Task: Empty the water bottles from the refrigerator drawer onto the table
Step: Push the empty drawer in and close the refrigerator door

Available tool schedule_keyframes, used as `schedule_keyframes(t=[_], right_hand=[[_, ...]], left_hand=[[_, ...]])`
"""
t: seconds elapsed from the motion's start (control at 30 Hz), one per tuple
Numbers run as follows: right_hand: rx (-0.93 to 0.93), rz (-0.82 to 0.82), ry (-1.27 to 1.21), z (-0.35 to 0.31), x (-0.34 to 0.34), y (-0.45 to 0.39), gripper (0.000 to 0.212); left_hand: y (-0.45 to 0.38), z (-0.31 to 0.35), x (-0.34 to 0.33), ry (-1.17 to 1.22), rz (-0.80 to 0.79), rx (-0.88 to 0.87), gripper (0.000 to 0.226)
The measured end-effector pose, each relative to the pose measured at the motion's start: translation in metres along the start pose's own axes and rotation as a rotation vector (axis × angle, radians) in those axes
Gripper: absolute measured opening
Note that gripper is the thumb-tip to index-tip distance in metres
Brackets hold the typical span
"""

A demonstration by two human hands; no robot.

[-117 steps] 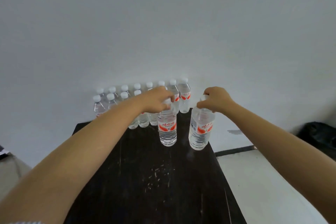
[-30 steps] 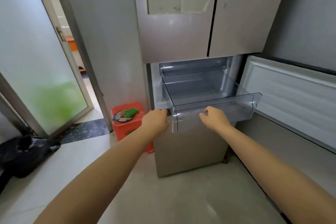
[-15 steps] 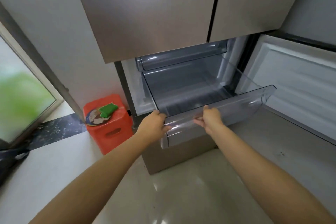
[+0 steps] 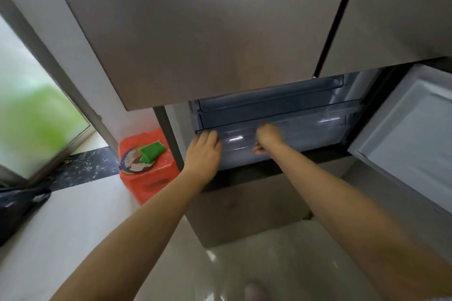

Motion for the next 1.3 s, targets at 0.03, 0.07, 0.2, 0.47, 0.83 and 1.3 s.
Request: schedule_keyframes(t=[0.03, 0.07, 0.2, 0.47, 0.83, 1.3], right_hand=[[0.004, 0.003, 0.023, -0.004, 0.0, -0.008, 0.037], [0.03, 0.013, 0.059, -0.008, 0.0, -0.014, 0.035], [0.19, 0.07, 0.377, -0.026, 0.005, -0.035, 0.031], [0.323, 0.017, 0.653, -0.046, 0.009, -0.047, 0.03], [0.325, 0.218, 0.743, 0.04, 0.105, 0.052, 0.038], [0.035, 0.896, 0.814, 0.167, 0.424, 0.224, 0.04]], left_hand=[[-0.005, 0.0, -0.002, -0.022, -0.067, 0.006, 0.05], [-0.011, -0.001, -0.01, -0.03, -0.097, 0.02, 0.053], [-0.028, -0.01, -0.027, -0.087, -0.181, 0.089, 0.057], [-0.046, -0.015, -0.028, -0.088, -0.26, 0.167, 0.054], [0.002, 0.07, 0.005, -0.104, -0.214, -0.087, 0.044], [0.001, 0.324, 0.158, -0.026, 0.114, -0.507, 0.032]])
Point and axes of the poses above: each hand's wrist, its own y-axis away from the middle knuckle, its own x-axis out of the back of the hand, z = x × y, the point moved 5 cm from there along -y, towards the middle knuckle
